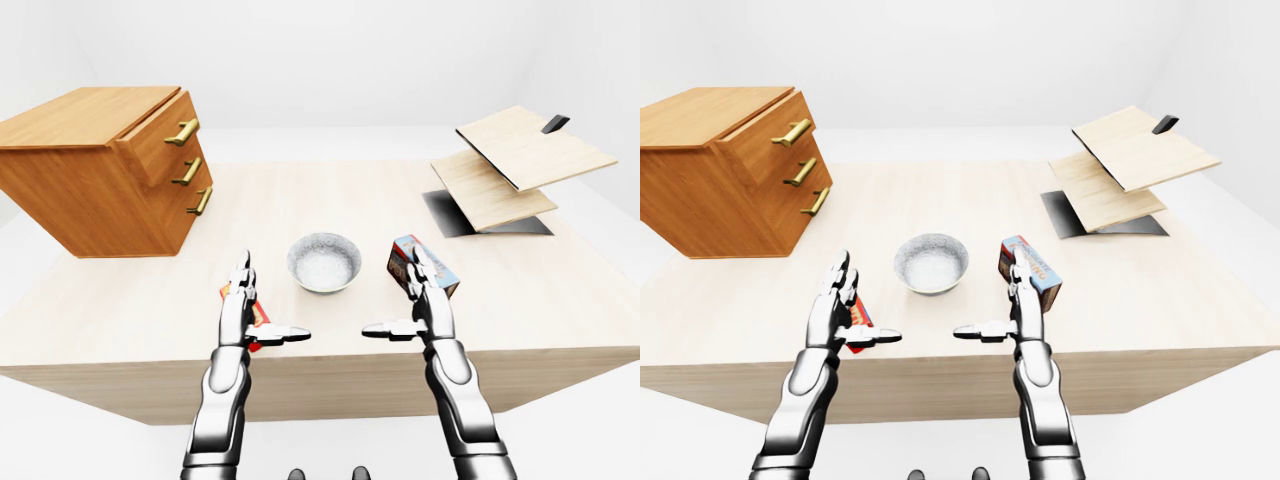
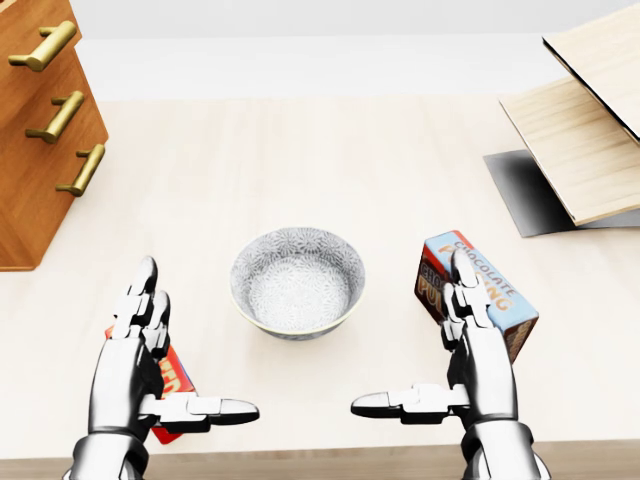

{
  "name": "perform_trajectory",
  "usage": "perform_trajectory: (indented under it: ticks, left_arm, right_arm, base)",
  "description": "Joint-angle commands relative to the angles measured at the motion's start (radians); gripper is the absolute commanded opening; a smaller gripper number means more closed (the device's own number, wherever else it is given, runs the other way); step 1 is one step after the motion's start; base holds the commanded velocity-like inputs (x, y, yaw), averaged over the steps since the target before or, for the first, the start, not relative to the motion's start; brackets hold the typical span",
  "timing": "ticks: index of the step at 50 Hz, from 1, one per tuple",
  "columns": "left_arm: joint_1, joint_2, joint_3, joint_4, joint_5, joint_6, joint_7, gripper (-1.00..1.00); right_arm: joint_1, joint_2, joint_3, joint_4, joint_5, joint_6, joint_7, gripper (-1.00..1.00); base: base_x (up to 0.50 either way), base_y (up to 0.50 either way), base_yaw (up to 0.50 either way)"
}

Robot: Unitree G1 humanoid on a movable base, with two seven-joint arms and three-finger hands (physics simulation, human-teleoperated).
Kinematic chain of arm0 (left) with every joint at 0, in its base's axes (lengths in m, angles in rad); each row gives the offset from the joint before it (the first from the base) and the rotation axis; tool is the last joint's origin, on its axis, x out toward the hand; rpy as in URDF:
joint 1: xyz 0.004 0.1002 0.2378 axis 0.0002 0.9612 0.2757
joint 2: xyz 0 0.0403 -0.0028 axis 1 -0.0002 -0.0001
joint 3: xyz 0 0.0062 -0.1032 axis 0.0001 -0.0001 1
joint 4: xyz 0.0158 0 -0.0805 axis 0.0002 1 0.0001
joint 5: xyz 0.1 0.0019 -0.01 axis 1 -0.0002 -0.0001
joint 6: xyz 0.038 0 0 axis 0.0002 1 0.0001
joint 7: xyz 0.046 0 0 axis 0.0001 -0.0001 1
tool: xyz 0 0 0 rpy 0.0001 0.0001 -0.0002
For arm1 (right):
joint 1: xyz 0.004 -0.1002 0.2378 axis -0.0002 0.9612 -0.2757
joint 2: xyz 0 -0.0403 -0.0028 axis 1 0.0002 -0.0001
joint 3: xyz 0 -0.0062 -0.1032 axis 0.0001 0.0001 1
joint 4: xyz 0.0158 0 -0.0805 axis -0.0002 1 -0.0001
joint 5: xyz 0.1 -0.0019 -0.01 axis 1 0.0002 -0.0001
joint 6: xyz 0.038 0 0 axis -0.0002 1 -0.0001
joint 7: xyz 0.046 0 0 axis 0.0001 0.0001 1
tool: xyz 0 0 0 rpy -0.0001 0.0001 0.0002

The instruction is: Close the top drawer of the cabinet and put the bowl on top of it.

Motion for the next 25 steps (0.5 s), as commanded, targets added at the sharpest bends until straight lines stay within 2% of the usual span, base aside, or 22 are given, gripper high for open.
perform_trajectory:
  ticks: [1, 2, 3, 5, 7, 8, 15, 18, 25]
  left_arm:
    - [-0.017, 0.009, 0.019, 0.033, -0.009, 0.000, -0.019, 1.00]
    - [-0.017, 0.010, 0.019, 0.034, -0.008, -0.001, -0.018, 1.00]
    - [-0.014, 0.010, 0.017, 0.023, -0.006, 0.008, -0.019, 1.00]
    - [0.000, 0.011, 0.014, -0.014, -0.007, 0.023, -0.024, 1.00]
    - [0.000, 0.015, 0.012, -0.015, 0.004, 0.019, -0.030, 1.00]
    - [-0.004, 0.016, 0.018, -0.013, 0.000, 0.025, -0.032, 1.00]
    - [0.088, 0.008, 0.009, -0.231, 0.010, 0.085, -0.032, 1.00]
    - [0.138, 0.007, 0.008, -0.345, 0.009, 0.085, -0.043, 1.00]
    - [0.191, -0.001, 0.002, -0.452, 0.008, 0.085, -0.059, 1.00]
  right_arm:
    - [0.003, -0.003, -0.023, -0.041, 0.007, 0.055, -0.022, 1.00]
    - [0.002, -0.005, -0.024, -0.043, 0.015, 0.057, -0.016, 1.00]
    - [0.006, -0.007, -0.020, -0.045, 0.014, 0.051, -0.012, 1.00]
    - [0.021, -0.008, -0.011, -0.073, 0.026, 0.058, 0.014, 1.00]
    - [0.034, -0.004, -0.006, -0.096, 0.010, 0.058, 0.003, 1.00]
    - [0.042, -0.002, -0.003, -0.115, 0.000, 0.059, -0.006, 1.00]
    - [0.138, 0.000, 0.008, -0.323, 0.041, 0.066, 0.033, 1.00]
    - [0.207, 0.002, 0.015, -0.451, 0.036, 0.066, 0.035, 1.00]
    - [0.290, 0.008, 0.023, -0.591, 0.054, 0.066, 0.046, 1.00]
  base:
    - [0.00, 0.00, 0.00]
    - [0.00, 0.00, 0.00]
    - [0.00, 0.00, 0.00]
    - [0.00, 0.00, 0.00]
    - [0.00, 0.00, 0.00]
    - [0.00, 0.00, 0.00]
    - [0.00, 0.00, 0.00]
    - [0.00, 0.00, 0.00]
    - [0.03, 0.00, 0.00]
